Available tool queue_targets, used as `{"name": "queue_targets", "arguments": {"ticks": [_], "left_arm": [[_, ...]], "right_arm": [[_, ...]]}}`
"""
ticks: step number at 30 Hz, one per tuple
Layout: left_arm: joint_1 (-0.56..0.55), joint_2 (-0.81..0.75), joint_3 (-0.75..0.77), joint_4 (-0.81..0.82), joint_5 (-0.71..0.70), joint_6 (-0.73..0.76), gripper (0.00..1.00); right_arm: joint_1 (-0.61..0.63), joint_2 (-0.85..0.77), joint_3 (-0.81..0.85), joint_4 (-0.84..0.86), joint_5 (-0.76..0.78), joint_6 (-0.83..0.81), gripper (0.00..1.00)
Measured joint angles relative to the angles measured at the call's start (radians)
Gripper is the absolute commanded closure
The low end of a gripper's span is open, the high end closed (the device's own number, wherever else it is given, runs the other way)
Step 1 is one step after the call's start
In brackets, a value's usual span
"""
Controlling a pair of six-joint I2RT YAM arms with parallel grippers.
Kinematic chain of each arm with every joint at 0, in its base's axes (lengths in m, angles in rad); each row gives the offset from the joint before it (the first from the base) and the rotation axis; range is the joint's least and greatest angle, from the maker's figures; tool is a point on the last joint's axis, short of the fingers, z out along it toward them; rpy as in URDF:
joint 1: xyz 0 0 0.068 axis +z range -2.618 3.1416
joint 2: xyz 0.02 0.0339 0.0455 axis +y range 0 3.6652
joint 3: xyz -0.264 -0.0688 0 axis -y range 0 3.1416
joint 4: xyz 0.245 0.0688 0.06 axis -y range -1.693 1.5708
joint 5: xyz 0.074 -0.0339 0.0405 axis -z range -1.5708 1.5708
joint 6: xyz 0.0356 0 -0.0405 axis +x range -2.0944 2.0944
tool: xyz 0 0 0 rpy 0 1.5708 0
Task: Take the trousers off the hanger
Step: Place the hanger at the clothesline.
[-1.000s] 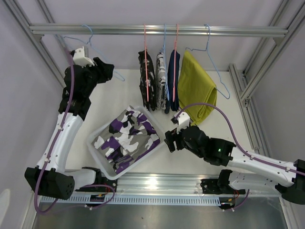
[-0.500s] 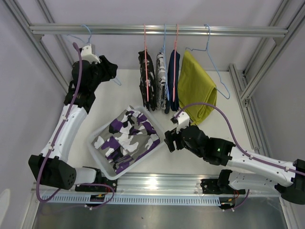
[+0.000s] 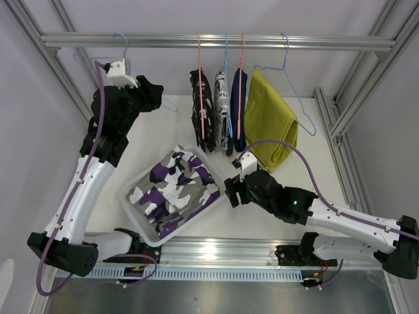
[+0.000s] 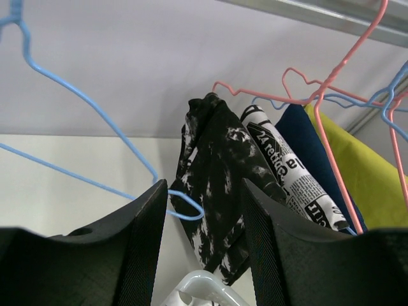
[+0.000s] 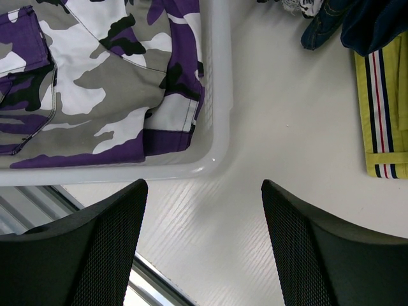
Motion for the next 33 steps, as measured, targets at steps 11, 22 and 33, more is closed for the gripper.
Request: {"name": "queue_targets", "arguments": {"ticks": [11, 22, 33], "left_arm": [[-0.011, -0.008, 0.016, -0.077, -0.149, 0.016, 0.45], [-0.011, 0.127, 0.016, -0.102, -0.169, 0.01, 0.45], [-0.011, 0.185, 0.037, -0.122, -0.242, 0.019, 0.45]], "right_arm": [[0.0, -0.007, 0.0, 0.0, -0.012, 0.0, 0.23], [0.0, -0.007, 0.0, 0.0, -0.011, 0.0, 0.22], [-0.022, 0.025, 0.0, 0.007, -0.027, 0.0, 0.22]]}}
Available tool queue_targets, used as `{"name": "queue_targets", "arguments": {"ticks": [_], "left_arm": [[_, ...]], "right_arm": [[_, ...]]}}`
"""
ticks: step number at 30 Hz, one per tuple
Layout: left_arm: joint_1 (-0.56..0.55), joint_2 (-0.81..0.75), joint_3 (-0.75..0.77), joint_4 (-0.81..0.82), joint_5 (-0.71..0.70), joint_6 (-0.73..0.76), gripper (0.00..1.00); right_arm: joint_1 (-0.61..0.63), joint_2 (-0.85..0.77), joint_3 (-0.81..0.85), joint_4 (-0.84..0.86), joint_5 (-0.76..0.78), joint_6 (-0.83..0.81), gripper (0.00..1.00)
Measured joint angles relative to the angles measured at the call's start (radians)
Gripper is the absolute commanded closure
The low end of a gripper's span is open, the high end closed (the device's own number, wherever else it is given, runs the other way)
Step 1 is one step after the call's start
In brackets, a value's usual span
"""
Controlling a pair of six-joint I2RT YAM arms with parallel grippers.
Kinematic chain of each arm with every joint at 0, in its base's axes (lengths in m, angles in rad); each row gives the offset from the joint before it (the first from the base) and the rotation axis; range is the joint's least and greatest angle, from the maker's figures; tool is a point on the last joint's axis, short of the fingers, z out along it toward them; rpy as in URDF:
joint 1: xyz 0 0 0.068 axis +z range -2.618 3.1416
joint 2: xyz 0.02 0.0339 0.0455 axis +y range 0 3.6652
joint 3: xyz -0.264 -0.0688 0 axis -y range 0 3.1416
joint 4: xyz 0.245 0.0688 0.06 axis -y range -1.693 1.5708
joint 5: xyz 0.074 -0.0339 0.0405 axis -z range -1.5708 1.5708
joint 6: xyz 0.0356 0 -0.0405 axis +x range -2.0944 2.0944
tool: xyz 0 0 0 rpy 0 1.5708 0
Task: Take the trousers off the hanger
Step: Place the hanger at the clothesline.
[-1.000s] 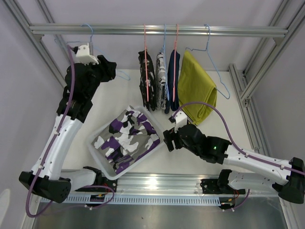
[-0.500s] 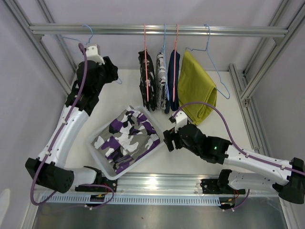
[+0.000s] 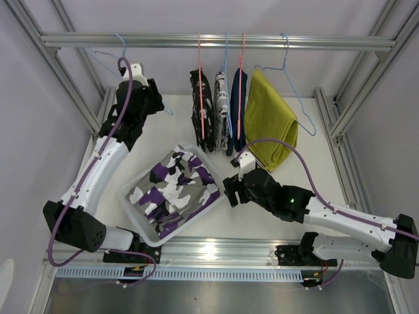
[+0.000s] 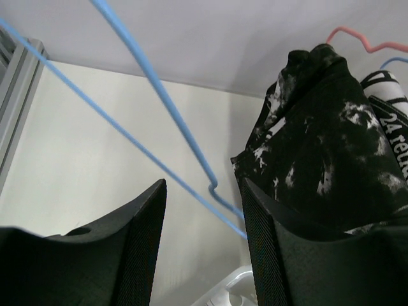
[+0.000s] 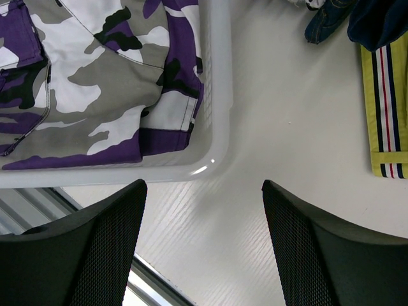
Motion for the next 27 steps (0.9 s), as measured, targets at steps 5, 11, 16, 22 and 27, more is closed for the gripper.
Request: {"name": "queue_targets", "arguments": {"ticks": [5, 11, 16, 22, 27], "left_arm": [[0.0, 0.028, 0.004, 0.069, -0.023, 0.008, 0.45], [0.0, 0.068, 0.005, 0.132, -0.032, 0.014, 0.49], [0.0, 0.077, 0.002, 0.155, -0.029, 0.014, 0.59], [0.0, 0.04, -0.04, 0.18, -0.023, 0.015, 0.7], [0.0, -0.005, -0.059, 0.182, -0.029, 0.038, 0.8]], "right_arm": [[-0.02, 0.01, 0.0, 0.001, -0.017, 0.0, 0.22], [-0.042, 0.013, 0.0, 0.001, -0.031, 0.0, 0.22], [-0.055, 0.021, 0.0, 0.002, -0.04, 0.0, 0.22], [-0.058, 0.024, 0.0, 0.001, -0.046, 0.0, 0.22], [-0.058, 0.02, 0.0, 0.001, -0.052, 0.0, 0.22]]}}
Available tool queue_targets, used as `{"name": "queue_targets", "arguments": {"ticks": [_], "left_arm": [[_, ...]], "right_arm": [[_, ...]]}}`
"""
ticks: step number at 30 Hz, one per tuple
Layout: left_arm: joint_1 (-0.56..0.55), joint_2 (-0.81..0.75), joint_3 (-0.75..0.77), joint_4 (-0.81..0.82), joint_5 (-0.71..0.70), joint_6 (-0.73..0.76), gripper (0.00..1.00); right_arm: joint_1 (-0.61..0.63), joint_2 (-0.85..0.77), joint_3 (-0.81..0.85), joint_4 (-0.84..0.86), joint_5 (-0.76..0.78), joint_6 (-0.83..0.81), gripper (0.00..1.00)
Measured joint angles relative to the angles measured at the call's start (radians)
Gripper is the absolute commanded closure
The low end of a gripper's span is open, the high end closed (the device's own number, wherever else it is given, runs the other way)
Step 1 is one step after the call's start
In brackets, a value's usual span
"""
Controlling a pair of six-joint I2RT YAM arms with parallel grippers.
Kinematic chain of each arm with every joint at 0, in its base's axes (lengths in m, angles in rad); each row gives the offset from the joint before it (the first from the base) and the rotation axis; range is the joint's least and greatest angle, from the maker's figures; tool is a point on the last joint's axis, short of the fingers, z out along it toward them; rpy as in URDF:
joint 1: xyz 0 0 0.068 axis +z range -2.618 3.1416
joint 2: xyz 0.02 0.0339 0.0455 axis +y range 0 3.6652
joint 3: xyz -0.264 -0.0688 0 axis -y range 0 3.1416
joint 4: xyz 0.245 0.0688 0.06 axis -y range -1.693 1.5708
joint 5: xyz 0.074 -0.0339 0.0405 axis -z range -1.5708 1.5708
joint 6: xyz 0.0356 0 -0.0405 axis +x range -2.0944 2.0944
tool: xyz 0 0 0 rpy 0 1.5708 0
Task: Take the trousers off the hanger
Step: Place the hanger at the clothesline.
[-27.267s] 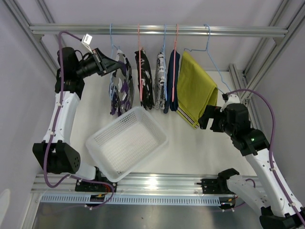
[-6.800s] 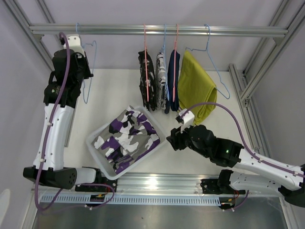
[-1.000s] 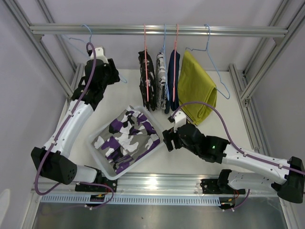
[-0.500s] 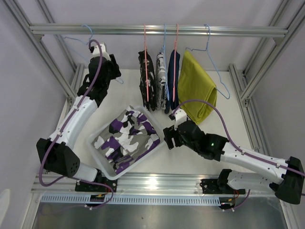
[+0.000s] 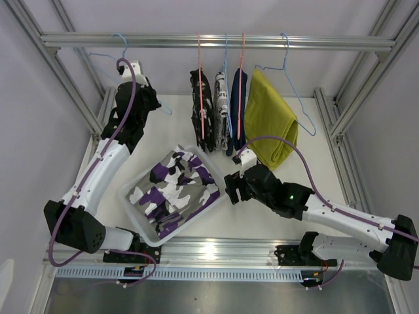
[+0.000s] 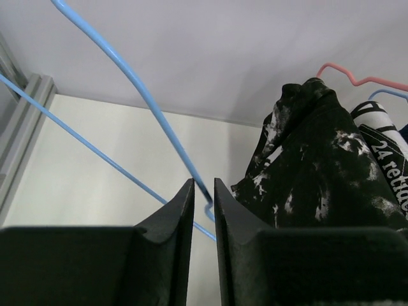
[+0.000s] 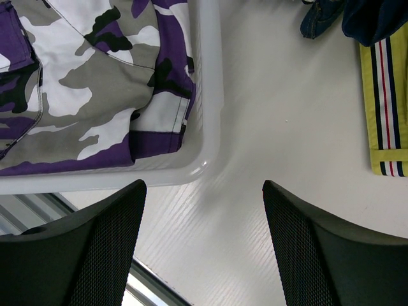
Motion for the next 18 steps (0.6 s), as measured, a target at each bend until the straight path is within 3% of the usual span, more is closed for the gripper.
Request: {"name": "queue_targets", "arguments": {"ticks": [6, 7, 10, 14, 18], "left_arm": [[0.0, -0.005, 0.001, -0.001, -0.019, 0.025, 0.82], [0.0, -0.004, 0.003, -0.002, -0.023, 0.029, 0.74], [0.0, 0.005, 0.01, -0.005, -0.033, 0.043, 0.66], [0.0, 0.026, 0.024, -0.012, -0.045, 0.047, 0.68], [0.0, 0.06, 0.039, -0.019, -0.049, 0.053, 0.82]], "right_arm": [[0.0, -0.005, 0.0, 0.0, -0.003, 0.0, 0.22], [0.0, -0.005, 0.0, 0.0, -0.003, 0.0, 0.22], [0.0, -0.005, 0.0, 0.0, -0.003, 0.0, 0.21], [0.0, -0.005, 0.0, 0.0, -0.003, 0.0, 0.21], [0.0, -0.005, 0.0, 0.0, -0.003, 0.0, 0.21]]}}
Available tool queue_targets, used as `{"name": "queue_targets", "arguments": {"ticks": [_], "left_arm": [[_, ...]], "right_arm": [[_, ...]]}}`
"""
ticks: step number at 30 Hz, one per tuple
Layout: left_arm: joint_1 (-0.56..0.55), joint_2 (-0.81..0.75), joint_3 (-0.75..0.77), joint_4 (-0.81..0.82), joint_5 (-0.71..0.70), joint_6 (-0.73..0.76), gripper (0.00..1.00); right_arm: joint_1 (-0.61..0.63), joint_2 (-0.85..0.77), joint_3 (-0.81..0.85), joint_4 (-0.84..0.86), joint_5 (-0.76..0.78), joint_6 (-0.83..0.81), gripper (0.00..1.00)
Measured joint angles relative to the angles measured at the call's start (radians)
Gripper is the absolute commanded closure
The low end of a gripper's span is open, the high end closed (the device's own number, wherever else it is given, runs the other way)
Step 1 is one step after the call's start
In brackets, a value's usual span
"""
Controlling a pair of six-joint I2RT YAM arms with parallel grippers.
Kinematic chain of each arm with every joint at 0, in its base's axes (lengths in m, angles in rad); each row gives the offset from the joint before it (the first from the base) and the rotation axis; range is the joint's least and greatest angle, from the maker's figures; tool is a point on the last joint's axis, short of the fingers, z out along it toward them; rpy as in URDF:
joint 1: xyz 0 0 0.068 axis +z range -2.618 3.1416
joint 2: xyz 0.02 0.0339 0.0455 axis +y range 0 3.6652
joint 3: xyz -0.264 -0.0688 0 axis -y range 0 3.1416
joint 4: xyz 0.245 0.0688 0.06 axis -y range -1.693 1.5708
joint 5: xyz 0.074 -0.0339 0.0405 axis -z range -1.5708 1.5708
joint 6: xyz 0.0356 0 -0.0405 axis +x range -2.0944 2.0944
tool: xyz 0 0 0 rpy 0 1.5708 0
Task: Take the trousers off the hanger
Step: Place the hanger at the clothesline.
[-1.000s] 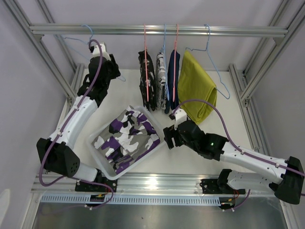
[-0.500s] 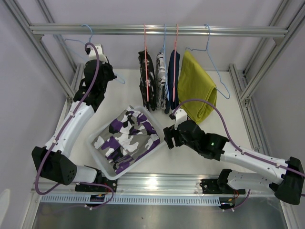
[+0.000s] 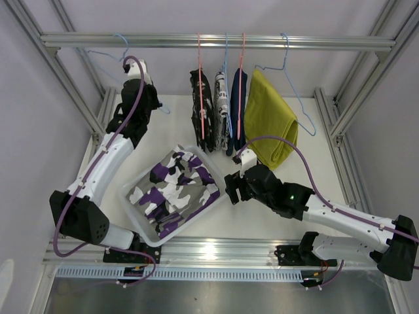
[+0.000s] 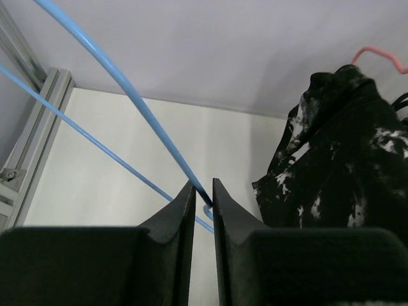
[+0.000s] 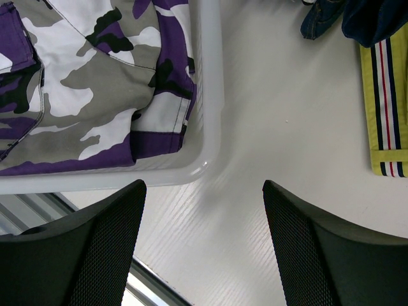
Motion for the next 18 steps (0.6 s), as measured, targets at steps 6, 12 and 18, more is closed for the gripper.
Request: {"name": "queue_targets", "arguments": {"ticks": [6, 12, 18], "left_arm": [[0.0, 0.014, 0.001, -0.022, -0.002, 0.002, 0.99], [0.0, -0.008, 0.005, -0.064, 0.005, 0.005, 0.99], [-0.001, -0.126, 0.004, -0.169, 0.02, 0.005, 0.99]], "right_arm": [[0.0, 0.0, 0.0, 0.0, 0.0, 0.0, 0.21], [0.0, -0.003, 0.0, -0.001, 0.0, 0.0, 0.21], [0.002, -0.033, 0.0, -0.001, 0.0, 0.001, 0.21]]}}
